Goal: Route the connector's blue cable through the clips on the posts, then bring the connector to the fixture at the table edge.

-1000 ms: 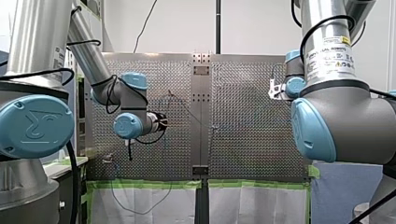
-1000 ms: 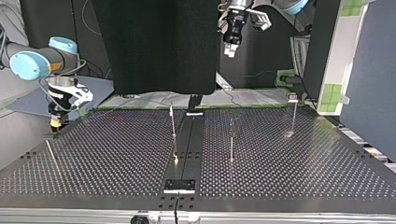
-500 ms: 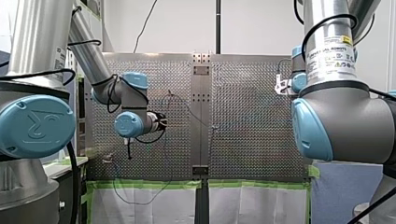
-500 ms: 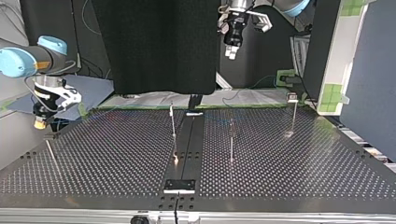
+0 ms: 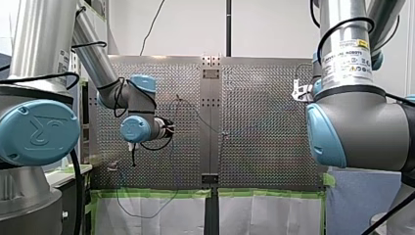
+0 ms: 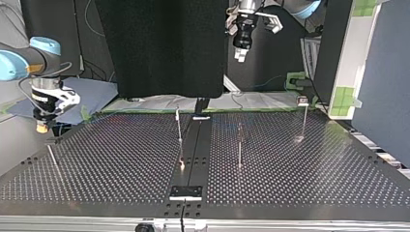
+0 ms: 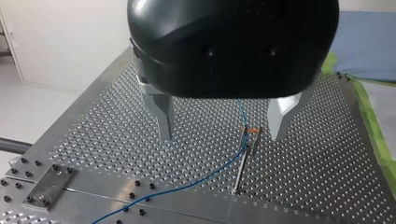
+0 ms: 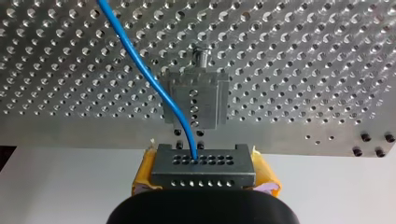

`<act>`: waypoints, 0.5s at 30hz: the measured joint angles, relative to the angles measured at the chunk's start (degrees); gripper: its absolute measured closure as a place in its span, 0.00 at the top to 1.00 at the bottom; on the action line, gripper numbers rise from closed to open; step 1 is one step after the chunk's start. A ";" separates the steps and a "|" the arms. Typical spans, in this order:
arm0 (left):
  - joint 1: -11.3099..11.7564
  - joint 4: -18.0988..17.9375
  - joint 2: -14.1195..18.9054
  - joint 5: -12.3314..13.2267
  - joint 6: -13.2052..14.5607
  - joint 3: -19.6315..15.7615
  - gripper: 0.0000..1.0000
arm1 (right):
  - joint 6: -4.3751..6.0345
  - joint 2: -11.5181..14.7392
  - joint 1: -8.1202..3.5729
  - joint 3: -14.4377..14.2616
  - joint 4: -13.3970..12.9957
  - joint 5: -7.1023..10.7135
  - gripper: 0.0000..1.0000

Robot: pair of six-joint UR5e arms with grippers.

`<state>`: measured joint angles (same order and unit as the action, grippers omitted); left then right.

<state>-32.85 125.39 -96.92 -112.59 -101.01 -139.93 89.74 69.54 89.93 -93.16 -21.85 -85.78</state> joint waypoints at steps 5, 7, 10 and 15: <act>0.02 0.55 -0.01 -0.19 -0.05 0.02 1.00 | -0.51 -1.63 -1.01 2.06 1.49 2.55 0.00; 0.04 0.61 0.01 -0.24 -0.09 0.02 1.00 | -0.98 -2.51 -1.33 2.95 1.72 3.62 0.00; 0.15 0.64 -0.02 -0.24 -0.12 0.03 1.00 | -1.30 -3.22 -1.63 3.93 1.58 5.05 0.00; 0.46 0.79 -0.01 -0.25 -0.15 0.15 1.00 | -1.50 -3.91 -2.00 5.55 2.04 7.84 0.00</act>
<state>-32.40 126.19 -96.93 -112.85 -101.16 -139.77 88.24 65.63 87.92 -87.62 -19.81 -77.94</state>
